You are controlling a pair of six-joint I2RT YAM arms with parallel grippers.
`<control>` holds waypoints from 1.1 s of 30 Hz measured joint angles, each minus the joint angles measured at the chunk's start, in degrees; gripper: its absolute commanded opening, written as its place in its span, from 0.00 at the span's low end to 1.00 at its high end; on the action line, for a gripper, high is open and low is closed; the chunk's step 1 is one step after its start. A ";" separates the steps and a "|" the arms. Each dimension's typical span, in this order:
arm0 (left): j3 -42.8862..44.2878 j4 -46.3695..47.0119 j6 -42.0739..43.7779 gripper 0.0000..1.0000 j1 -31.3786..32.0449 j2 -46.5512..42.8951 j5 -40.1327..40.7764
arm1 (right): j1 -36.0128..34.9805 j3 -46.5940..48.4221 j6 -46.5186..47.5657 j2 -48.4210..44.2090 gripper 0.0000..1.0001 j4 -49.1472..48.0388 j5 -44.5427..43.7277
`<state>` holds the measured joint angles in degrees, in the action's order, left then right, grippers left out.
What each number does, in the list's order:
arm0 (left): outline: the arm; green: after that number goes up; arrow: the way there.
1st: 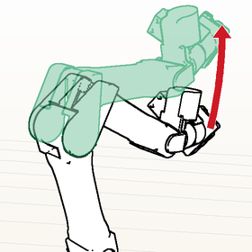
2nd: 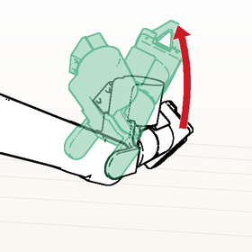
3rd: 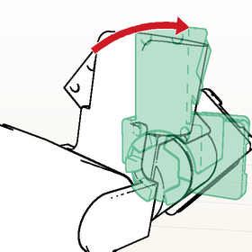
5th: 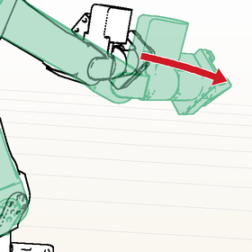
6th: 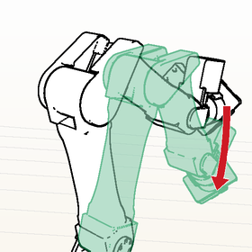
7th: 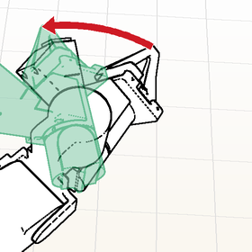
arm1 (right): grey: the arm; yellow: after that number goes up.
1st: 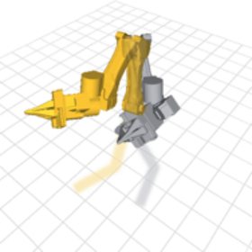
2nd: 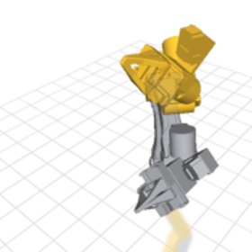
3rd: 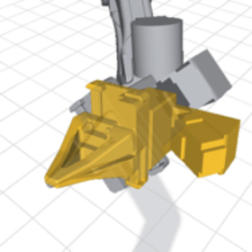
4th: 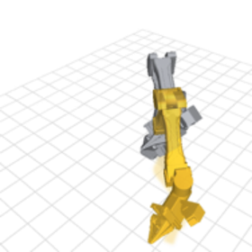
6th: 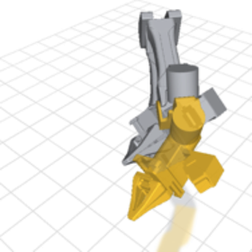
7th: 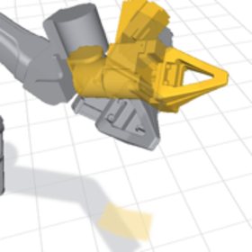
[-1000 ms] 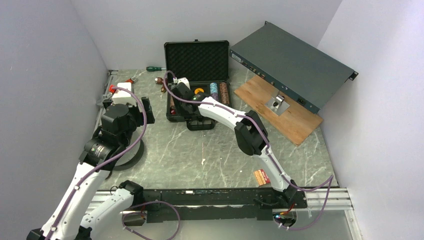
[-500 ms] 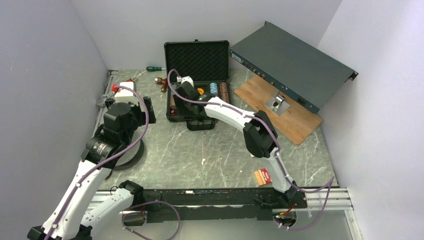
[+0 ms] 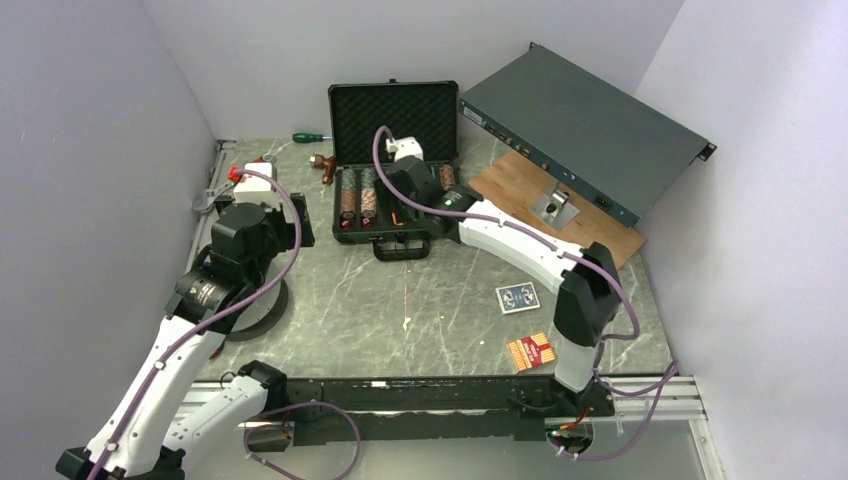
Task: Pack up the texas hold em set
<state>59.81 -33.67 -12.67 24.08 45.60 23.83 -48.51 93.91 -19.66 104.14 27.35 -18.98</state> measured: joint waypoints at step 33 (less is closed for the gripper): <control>-0.02 0.04 1.46 1.00 0.00 -0.96 -0.04 | 0.61 -41.53 -64.59 -33.97 0.97 28.65 -17.75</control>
<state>59.79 -33.63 -11.20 24.08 44.64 23.79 -47.90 52.38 -84.25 70.17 56.01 -36.73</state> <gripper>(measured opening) 0.996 0.990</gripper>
